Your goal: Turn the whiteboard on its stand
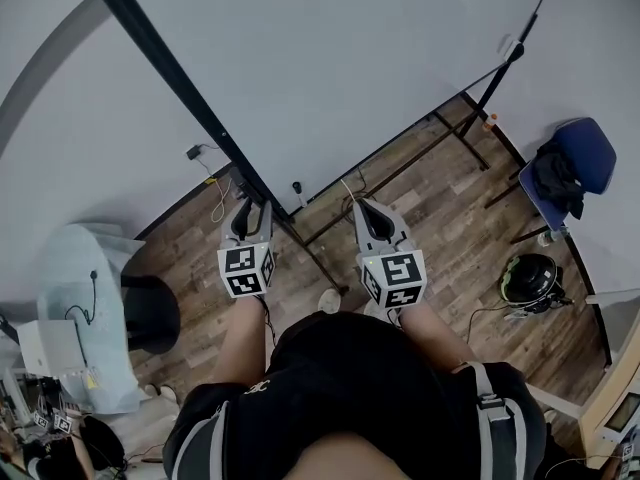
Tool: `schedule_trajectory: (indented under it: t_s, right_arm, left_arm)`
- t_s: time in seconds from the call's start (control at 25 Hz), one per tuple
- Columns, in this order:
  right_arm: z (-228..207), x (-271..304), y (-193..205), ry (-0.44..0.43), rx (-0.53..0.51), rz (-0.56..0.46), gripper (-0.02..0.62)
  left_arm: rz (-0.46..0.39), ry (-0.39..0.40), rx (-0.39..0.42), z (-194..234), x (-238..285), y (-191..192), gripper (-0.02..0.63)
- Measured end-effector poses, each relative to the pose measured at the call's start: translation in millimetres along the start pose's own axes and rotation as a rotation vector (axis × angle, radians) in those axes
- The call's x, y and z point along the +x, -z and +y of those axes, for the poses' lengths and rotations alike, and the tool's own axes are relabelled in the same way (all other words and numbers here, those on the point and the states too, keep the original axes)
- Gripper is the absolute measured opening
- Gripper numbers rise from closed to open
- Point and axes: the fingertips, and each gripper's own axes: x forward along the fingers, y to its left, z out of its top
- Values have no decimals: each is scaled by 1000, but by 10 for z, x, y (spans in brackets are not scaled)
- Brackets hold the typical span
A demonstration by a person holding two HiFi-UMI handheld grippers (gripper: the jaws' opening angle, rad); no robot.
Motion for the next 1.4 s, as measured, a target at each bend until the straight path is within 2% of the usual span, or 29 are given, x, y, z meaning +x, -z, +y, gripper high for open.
schedule_trajectory:
  t_s: [0.32,0.68,0.92,1.12,1.4]
  right_arm:
    - [22,70,93,-68,-1,32,5]
    - [40,97,161,-144,-13,49,5]
    - [87,137,172,-160,-20,39,5]
    - [201,189,170,-172,-28,31,5]
    - [183,294,165,-197,-15,44,5]
  left_arm:
    - [2,-53,-35,44,-34,25,139]
    - [-11,-192,-80,346,-192,100,118]
    - [-17,-261,-100,629,-320,154,109]
    - [-18,-297,-120,829,-387,205,104]
    - [-11,-319,-99,901,-386,213,104]
